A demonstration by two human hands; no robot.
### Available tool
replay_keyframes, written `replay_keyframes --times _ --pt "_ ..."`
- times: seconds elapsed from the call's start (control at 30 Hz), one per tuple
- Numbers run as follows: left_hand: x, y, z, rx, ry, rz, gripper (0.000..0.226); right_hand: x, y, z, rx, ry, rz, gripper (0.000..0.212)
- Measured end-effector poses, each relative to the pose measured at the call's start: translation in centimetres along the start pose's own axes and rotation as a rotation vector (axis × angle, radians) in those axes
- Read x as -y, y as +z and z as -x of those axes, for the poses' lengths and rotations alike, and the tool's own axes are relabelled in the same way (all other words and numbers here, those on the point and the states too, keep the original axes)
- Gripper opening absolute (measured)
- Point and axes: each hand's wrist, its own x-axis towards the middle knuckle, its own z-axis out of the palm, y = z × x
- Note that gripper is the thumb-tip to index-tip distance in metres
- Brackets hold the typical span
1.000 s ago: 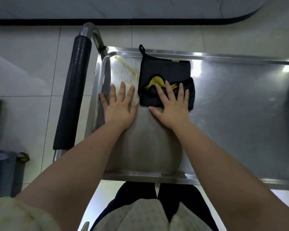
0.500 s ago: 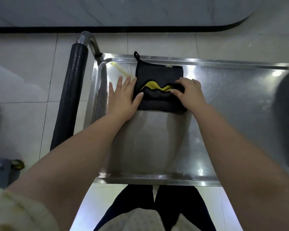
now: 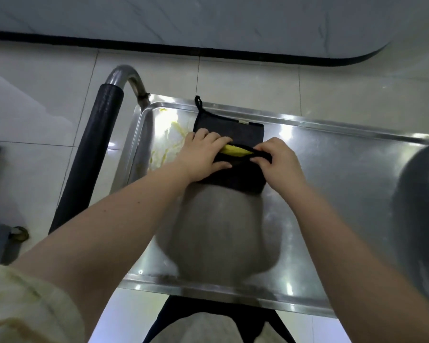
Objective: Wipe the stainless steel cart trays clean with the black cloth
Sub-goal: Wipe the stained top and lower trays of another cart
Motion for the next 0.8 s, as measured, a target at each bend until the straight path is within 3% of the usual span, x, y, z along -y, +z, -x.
replay_keyframes --times 0.2,0.37,0.5,0.63,0.7,0.8 --pt "0.9 -1.8 -0.2 -0.199 -0.096 0.169 0.031 -0.7 -1.4 -1.4 0.019 0.05 -0.109 0.019" --pt "1.4 -4.2 -4.5 -0.219 -0.223 0.089 0.031 -0.2 -1.4 -6.8 -0.136 0.118 -0.257 0.022" --pt "0.5 -2.9 -5.9 -0.161 -0.346 0.158 0.063 -2.9 0.5 -8.3 -0.062 0.192 -0.15 0.045" --pt "-3.1 0.5 -6.0 -0.033 -0.244 0.078 0.065 -6.3 2.6 -5.0 -0.003 0.198 0.159 0.053" --pt "-4.0 2.1 -6.0 0.029 -0.269 0.029 0.068 -7.1 3.6 -3.0 0.067 0.174 0.376 0.052" --pt "-3.8 3.5 -6.3 0.051 -0.322 -0.038 0.072 -7.3 4.4 -1.6 0.079 0.135 0.494 0.059"
